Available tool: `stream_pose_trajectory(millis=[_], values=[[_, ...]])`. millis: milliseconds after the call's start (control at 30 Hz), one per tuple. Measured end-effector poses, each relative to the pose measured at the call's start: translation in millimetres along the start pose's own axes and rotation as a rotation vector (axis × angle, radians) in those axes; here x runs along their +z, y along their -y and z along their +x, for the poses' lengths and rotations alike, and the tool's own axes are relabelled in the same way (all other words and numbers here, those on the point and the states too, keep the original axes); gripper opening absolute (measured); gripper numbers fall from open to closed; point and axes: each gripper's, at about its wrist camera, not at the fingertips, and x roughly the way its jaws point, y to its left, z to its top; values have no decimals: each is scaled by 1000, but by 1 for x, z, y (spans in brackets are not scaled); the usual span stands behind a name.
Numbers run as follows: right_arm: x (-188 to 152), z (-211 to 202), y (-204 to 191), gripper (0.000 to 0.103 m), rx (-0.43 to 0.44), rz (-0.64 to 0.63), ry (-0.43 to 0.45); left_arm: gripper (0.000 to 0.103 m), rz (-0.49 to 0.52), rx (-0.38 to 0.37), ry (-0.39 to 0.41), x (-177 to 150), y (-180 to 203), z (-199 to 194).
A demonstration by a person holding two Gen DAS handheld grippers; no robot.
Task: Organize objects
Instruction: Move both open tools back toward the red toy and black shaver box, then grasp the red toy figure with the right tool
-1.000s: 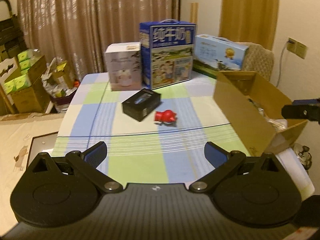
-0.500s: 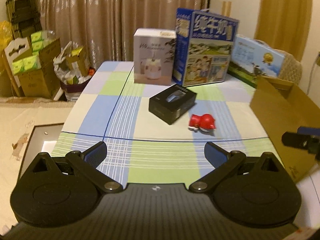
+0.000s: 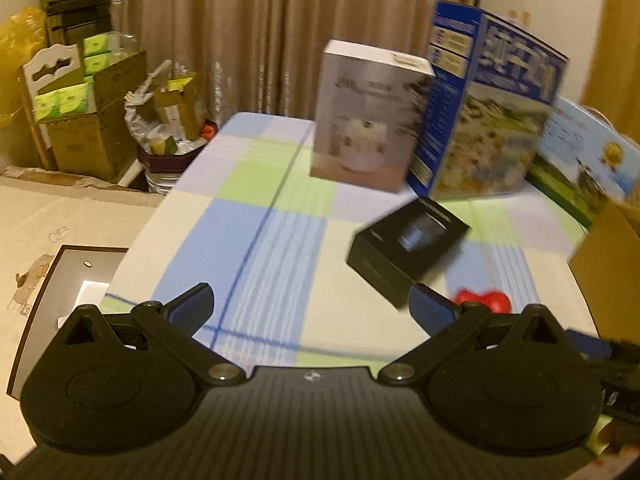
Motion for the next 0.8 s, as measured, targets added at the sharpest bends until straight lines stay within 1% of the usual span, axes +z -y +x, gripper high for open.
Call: stream_pose_trajectory(millis=[67,133,233,367,433,500,633,733,800], values=[[1,15,-2,77,-12,8,-7,102,-22,11,9,1,-6,8],[2,27,-2,77,-17,26,-13,102,-55,12,-11,-3,-11,18],[4,43,-6,77,-36,11,-19,102,-108,12,-43,-7,-21,37],[6,58,-9,77,-64,6,-19,102,-125,39,-40,-5,-26,49],[6,64,-11,77,-75,3,-19,102,-133,38,-27,-3,-27,51],[6,71,-14,77,-86,3,-18,102,-140,35,-33,-4,-26,55],[7,83,-17,77,-135,-3,-24,102,-132,21,-59,-9,-24,62],[8,90,-17,76,-155,0,-36,102,-130,16,-59,-10,-23,62],[7,92,-17,76,-153,5,-33,102,-125,15,-55,-10,-22,62]])
